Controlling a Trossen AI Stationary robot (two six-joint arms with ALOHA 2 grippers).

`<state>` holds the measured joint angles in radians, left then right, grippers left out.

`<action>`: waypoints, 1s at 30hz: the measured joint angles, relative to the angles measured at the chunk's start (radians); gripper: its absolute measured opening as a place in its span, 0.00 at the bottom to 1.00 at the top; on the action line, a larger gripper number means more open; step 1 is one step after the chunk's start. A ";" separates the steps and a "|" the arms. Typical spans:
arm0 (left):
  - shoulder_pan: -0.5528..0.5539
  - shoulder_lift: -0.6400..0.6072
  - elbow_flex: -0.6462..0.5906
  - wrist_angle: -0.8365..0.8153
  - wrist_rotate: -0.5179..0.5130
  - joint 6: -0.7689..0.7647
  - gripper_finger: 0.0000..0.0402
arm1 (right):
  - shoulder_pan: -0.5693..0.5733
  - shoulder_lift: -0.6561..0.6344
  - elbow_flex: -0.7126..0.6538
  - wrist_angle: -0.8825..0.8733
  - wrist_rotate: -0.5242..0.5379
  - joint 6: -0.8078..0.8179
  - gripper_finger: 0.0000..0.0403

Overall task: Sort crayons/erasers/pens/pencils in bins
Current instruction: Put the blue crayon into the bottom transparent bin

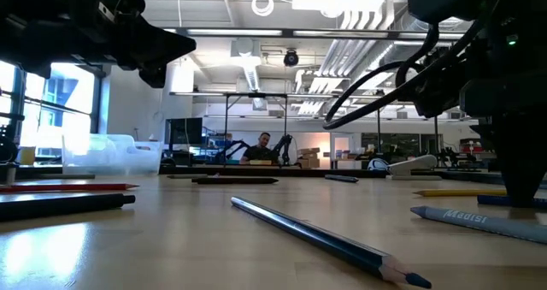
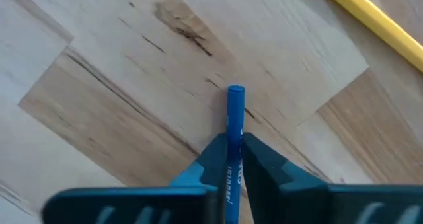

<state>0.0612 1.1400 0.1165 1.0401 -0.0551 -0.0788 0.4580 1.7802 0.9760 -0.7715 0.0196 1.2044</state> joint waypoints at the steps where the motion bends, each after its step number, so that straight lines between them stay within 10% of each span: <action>1: 0.000 0.000 0.000 0.000 0.000 0.000 0.00 | 0.000 0.000 0.000 0.001 -0.001 -0.001 0.04; 21: 0.000 0.000 0.000 0.001 -0.001 0.003 0.00 | 0.095 -0.281 -0.003 0.012 -0.028 0.165 0.04; 30: 0.000 0.000 0.000 -0.004 -0.001 0.003 0.00 | 0.267 -0.320 0.171 -0.303 -0.062 0.359 0.04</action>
<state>0.0612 1.1399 0.1165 1.0364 -0.0559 -0.0757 0.7254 1.4601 1.1468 -1.0744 -0.0428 1.5631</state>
